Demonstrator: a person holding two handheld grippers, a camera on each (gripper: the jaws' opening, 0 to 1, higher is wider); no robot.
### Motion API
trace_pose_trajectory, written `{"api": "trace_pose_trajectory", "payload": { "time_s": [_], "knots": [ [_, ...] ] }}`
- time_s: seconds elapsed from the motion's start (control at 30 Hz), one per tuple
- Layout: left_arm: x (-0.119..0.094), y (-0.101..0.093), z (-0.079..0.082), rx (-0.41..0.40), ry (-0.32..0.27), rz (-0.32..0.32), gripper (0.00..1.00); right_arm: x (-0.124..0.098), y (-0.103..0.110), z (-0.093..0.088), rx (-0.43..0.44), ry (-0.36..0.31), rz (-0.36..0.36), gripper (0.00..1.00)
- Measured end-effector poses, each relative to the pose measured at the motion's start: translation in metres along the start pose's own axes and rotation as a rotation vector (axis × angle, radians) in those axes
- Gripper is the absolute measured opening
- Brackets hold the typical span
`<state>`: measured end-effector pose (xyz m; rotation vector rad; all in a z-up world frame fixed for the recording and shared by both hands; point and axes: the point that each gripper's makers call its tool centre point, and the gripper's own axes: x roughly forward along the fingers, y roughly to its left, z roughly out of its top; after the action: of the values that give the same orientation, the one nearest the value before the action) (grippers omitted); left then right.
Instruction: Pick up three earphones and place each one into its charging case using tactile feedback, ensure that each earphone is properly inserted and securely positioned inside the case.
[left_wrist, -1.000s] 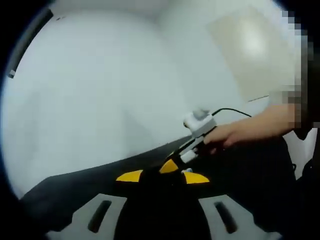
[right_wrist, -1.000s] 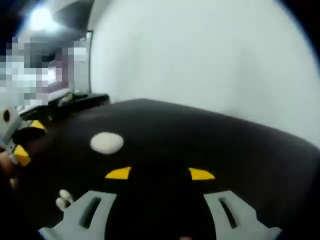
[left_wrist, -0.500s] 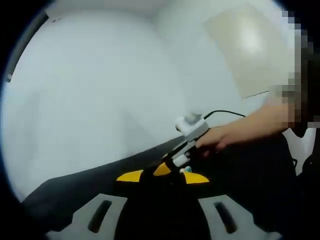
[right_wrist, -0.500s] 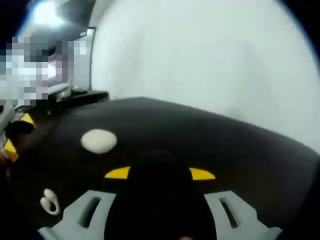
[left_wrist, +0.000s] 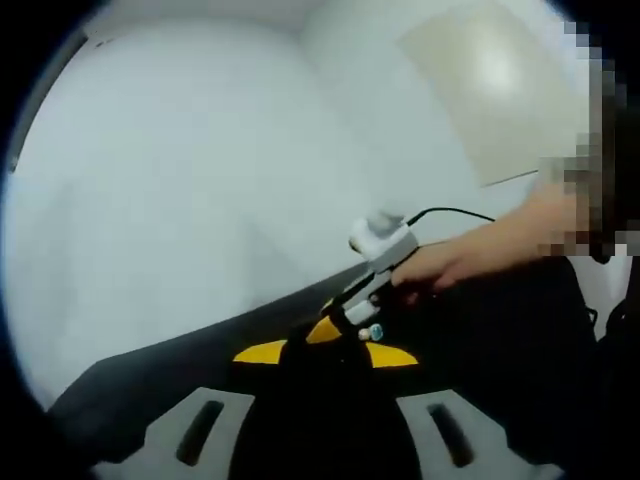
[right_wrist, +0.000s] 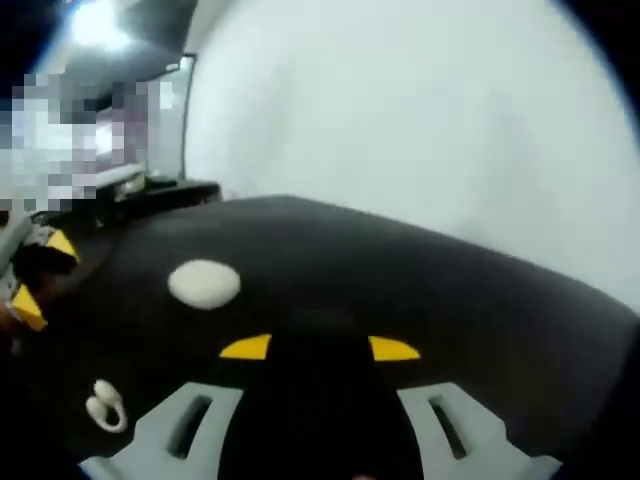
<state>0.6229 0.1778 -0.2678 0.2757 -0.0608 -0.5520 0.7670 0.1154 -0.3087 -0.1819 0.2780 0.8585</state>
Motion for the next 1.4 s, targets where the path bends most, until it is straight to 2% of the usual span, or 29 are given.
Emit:
{"api": "trace_pose_trajectory", "payload": {
  "time_s": [0.1,0.37,0.47,0.53,0.6,0.7,0.73,0.77,0.87,0.97,1.1,1.17,1.27,1.3,1.33,1.4],
  "knots": [
    [0.002,-0.002,-0.002,0.006,0.014,-0.01,0.26,-0.009,0.007,0.011,0.048,-0.041,0.03,0.35],
    [0.005,-0.007,-0.009,0.027,0.052,-0.02,0.26,-0.048,0.026,0.044,-0.007,-0.12,0.069,0.35],
    [0.006,-0.012,-0.014,0.059,0.085,-0.035,0.26,-0.071,0.041,0.057,-0.011,-0.181,0.12,0.35],
    [0.006,-0.015,-0.015,0.066,0.088,-0.049,0.27,-0.078,0.039,0.06,-0.032,-0.189,0.154,0.35],
    [0.004,-0.016,-0.017,0.067,0.087,-0.071,0.28,-0.091,0.048,0.061,-0.066,-0.199,0.196,0.35],
    [0.005,-0.019,-0.014,0.061,0.071,-0.084,0.29,-0.11,0.056,0.055,-0.07,-0.194,0.261,0.35],
    [0.005,-0.019,-0.014,0.061,0.075,-0.083,0.29,-0.118,0.053,0.049,-0.063,-0.182,0.289,0.35],
    [0.005,-0.019,-0.014,0.061,0.076,-0.083,0.29,-0.124,0.058,0.042,-0.065,-0.168,0.33,0.35],
    [0.005,-0.021,-0.013,0.061,0.07,-0.088,0.29,-0.135,0.059,0.023,-0.057,-0.118,0.391,0.35],
    [0.005,-0.023,-0.013,0.063,0.076,-0.093,0.29,-0.153,0.077,0.002,-0.055,-0.073,0.482,0.35],
    [0.005,-0.026,-0.015,0.072,0.085,-0.1,0.29,-0.177,0.105,-0.016,-0.1,-0.059,0.599,0.35],
    [0.005,-0.027,-0.015,0.074,0.089,-0.102,0.29,-0.183,0.113,-0.025,-0.155,-0.034,0.641,0.35],
    [0.005,-0.028,-0.016,0.081,0.098,-0.104,0.29,-0.184,0.119,-0.05,-0.273,0.032,0.679,0.35],
    [0.005,-0.029,-0.017,0.084,0.101,-0.105,0.29,-0.184,0.124,-0.045,-0.263,-0.017,0.682,0.35],
    [0.006,-0.028,-0.018,0.087,0.104,-0.107,0.29,-0.189,0.129,-0.046,-0.23,-0.004,0.724,0.35],
    [0.006,-0.028,-0.019,0.094,0.108,-0.108,0.29,-0.191,0.127,-0.048,-0.223,0.001,0.74,0.35]
  ]
}}
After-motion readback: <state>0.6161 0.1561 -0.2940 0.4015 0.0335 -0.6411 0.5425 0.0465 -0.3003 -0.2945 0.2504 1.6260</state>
